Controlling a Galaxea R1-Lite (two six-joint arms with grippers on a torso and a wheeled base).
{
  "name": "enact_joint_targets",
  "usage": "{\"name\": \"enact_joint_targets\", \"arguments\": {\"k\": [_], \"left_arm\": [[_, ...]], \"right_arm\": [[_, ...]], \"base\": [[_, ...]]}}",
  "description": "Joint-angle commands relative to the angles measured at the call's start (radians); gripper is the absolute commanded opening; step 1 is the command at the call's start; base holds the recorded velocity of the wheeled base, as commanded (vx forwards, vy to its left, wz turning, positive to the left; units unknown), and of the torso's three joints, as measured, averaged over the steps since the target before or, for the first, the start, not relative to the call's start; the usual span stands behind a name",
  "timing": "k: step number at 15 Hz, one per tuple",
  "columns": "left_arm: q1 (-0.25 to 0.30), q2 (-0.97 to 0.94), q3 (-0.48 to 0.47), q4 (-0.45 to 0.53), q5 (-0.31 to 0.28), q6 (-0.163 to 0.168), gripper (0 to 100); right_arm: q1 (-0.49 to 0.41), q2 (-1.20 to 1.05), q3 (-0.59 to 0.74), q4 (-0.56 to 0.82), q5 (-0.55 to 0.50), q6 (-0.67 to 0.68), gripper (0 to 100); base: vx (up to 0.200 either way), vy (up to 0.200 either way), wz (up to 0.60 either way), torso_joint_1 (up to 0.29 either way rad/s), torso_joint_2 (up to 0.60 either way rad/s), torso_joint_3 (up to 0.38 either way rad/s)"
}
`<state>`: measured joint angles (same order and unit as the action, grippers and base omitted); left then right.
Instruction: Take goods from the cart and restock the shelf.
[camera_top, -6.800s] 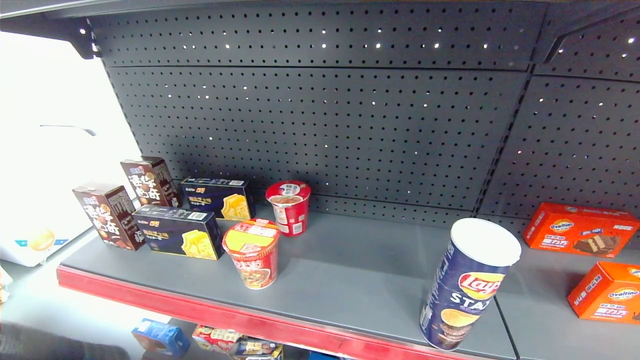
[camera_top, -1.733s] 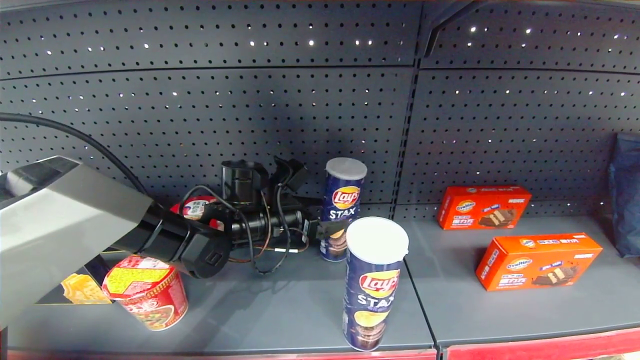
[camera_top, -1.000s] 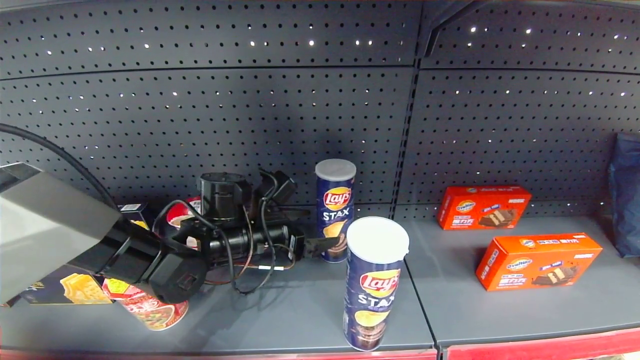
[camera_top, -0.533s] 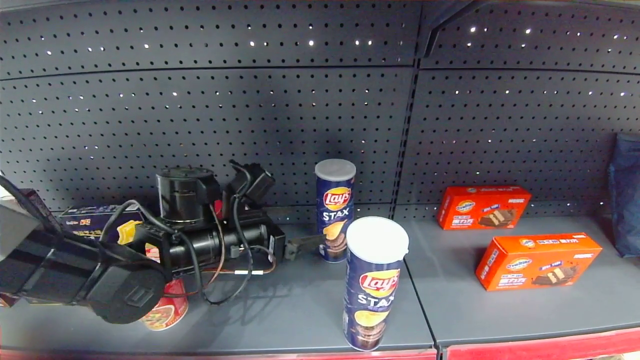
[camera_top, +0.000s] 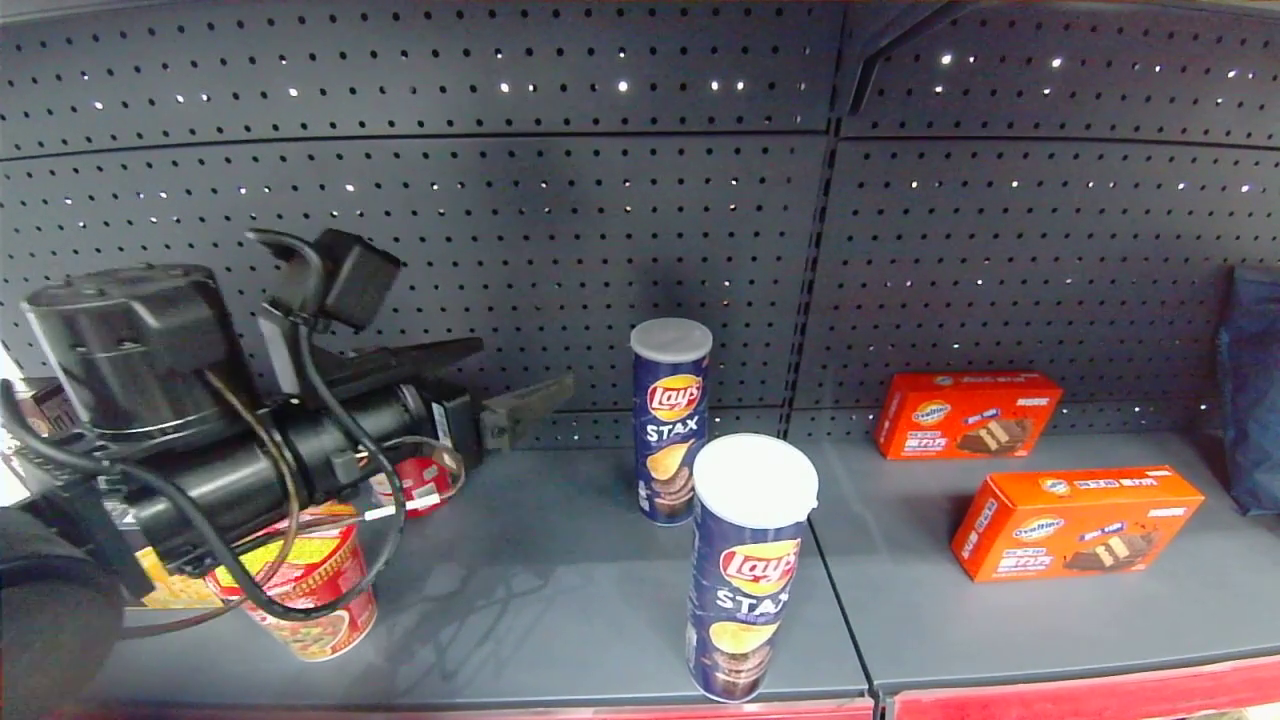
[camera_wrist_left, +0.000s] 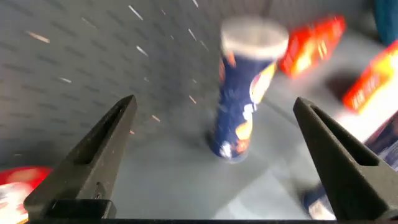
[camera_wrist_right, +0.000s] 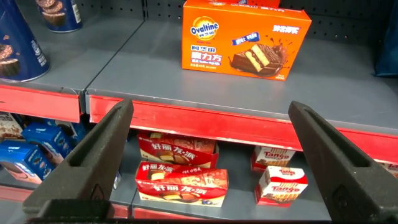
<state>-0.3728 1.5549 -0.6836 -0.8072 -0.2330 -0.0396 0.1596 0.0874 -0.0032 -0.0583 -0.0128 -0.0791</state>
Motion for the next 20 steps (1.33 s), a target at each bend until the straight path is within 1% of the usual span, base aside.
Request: {"name": "enact_joint_targets", "arguments": {"k": [1,2,3,4,5,6,7,8,9,10,11,12,13,14,15,16,17,18,20], "left_arm": [[0.018,-0.167,0.032,0.005,0.075,-0.005,100],[0.086,-0.257,0.078,0.006,0.084,0.009,100],[0.146,-0.349,0.141,0.008,0.089,0.015,100],[0.172,-0.386,0.165,0.008,0.090,0.015,100],[0.221,-0.503,0.230,0.023,0.112,0.013,100],[0.236,-0.576,0.262,0.072,0.162,0.013,100],[0.247,-0.700,0.289,0.183,0.250,0.012,100],[0.245,-0.816,0.297,0.299,0.316,0.012,100],[0.245,-0.947,0.300,0.453,0.383,0.013,100],[0.245,-1.087,0.292,0.625,0.414,0.013,100],[0.247,-1.165,0.282,0.726,0.417,0.013,100],[0.250,-1.291,0.248,0.896,0.425,0.013,100],[0.272,-1.398,0.236,1.027,0.451,0.013,100],[0.293,-1.464,0.245,1.088,0.458,0.013,100],[0.293,-1.464,0.248,1.093,0.474,0.009,100],[0.293,-1.460,0.251,1.077,0.483,0.018,100],[0.293,-1.460,0.282,1.076,0.485,0.021,100],[0.293,-1.460,0.358,1.043,0.500,0.015,100],[0.293,-1.460,0.441,0.939,0.501,0.018,100]], "right_arm": [[0.000,0.002,0.000,-0.002,0.000,-0.001,100],[0.000,0.002,0.000,0.000,0.000,-0.004,100],[0.000,0.002,0.000,-0.002,0.000,-0.005,100],[0.000,0.000,0.000,-0.002,0.000,-0.005,100],[0.000,0.002,0.000,-0.002,-0.003,-0.005,100],[0.000,0.000,0.000,0.000,-0.006,-0.002,100],[0.000,0.002,0.000,0.000,-0.003,-0.004,100],[0.000,0.002,-0.001,0.000,0.017,-0.005,100],[0.000,0.002,0.000,0.000,0.047,-0.005,100],[0.000,0.002,0.000,0.000,0.054,-0.007,100],[0.000,0.000,-0.001,0.002,0.060,-0.007,100],[0.000,0.002,-0.003,0.006,0.077,-0.007,100],[0.000,0.002,-0.003,0.006,0.079,-0.008,100],[0.000,0.000,-0.003,0.008,0.079,-0.008,100],[0.000,0.002,-0.003,0.008,0.079,-0.008,100],[0.000,0.000,-0.001,0.006,0.070,-0.011,100],[0.000,0.002,-0.003,0.008,0.071,-0.010,100],[0.000,0.002,-0.004,0.011,0.071,-0.008,100],[0.000,0.002,-0.012,0.012,0.076,-0.008,100]], "base": [[0.000,0.000,0.00,0.000,0.00,0.000],[0.000,0.000,0.00,0.000,0.00,0.000],[0.000,0.000,0.00,0.000,0.00,0.000],[0.000,0.000,0.00,0.000,0.00,0.000],[0.000,0.000,0.00,0.000,0.00,0.000],[0.000,0.000,0.00,0.000,0.00,0.000],[0.000,0.000,0.00,0.000,0.00,0.000],[0.000,0.000,0.00,0.000,0.00,0.000],[0.000,0.000,0.00,0.000,0.00,0.000],[0.000,0.000,0.00,0.000,0.00,0.000],[0.000,0.000,0.00,0.000,0.00,0.000],[0.000,0.000,0.00,0.000,0.00,0.000],[0.000,0.000,0.00,0.000,0.00,0.000],[0.000,0.000,0.00,0.000,0.00,0.000],[0.000,0.000,0.00,0.000,0.00,0.000],[0.000,0.000,0.00,0.000,0.00,0.000],[0.000,0.000,0.00,0.000,0.00,0.000],[0.000,0.000,0.00,0.000,0.00,0.000],[0.000,0.000,0.00,0.000,0.00,0.000]]}}
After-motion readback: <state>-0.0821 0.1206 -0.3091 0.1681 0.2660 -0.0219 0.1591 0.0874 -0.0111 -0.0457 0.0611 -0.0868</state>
